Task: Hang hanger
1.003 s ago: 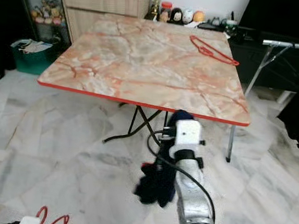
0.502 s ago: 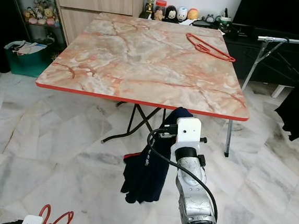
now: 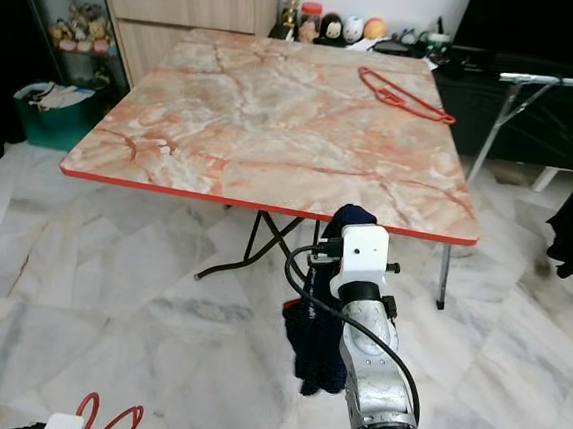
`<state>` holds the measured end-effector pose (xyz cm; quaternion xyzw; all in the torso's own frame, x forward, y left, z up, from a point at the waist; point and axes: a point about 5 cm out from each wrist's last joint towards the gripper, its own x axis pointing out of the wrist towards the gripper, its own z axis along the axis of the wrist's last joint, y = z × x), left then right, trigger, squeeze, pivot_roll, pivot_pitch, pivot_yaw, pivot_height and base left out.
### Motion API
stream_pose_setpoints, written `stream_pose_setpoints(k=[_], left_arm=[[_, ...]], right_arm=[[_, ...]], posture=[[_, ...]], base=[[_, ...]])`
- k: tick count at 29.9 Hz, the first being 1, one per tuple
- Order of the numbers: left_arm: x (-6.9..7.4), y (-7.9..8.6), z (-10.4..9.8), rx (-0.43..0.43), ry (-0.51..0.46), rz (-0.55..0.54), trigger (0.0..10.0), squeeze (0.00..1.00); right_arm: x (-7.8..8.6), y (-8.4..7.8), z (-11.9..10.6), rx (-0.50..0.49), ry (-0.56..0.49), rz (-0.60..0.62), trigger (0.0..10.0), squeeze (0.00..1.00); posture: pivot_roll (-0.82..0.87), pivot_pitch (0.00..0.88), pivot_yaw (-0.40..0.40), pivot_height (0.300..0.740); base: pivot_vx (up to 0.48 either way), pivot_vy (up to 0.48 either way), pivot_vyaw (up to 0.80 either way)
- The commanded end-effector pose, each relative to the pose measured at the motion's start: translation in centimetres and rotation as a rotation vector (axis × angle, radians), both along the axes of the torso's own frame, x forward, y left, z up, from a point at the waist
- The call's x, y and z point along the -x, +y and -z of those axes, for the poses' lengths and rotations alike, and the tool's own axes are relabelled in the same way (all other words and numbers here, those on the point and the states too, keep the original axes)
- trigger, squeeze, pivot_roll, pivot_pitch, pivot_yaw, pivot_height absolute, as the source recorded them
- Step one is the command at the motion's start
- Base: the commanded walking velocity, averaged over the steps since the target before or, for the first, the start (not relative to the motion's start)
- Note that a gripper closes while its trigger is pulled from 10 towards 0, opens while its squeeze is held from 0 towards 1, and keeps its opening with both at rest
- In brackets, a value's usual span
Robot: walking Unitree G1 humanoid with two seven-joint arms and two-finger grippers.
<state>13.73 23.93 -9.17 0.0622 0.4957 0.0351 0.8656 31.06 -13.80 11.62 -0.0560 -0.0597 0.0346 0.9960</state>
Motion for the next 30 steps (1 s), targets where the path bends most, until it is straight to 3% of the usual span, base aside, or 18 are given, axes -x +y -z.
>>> stream_pose_setpoints(k=[1,9,18,30], left_arm=[[0.6,0.2,0.2,-0.003,0.021,-0.003,10.0,0.0],[0.6,0.1,0.2,-0.002,0.026,-0.003,10.0,0.0],[0.6,-0.2,0.3,0.007,0.028,-0.009,10.0,0.0],[0.5,-0.4,0.3,0.012,0.024,-0.011,10.0,0.0]], right_arm=[[-0.3,0.1,-1.2,0.005,-0.057,-0.002,10.0,0.0],[-1.1,0.5,-2.8,0.016,-0.112,-0.022,10.0,0.0],[-2.9,0.5,-7.7,0.002,-0.256,-0.026,10.0,0.0],[-3.2,0.8,-8.6,-0.003,-0.285,-0.032,10.0,0.0]], posture=[[0.01,0.0,-0.002,0.74],[0.01,0.0,-0.006,0.74],[0.01,0.0,-0.013,0.74],[0.01,0.0,-0.011,0.74]], base=[[0.24,0.0,0.0],[0.25,0.0,0.0],[0.263,0.0,0.0],[0.295,0.0,0.0]])
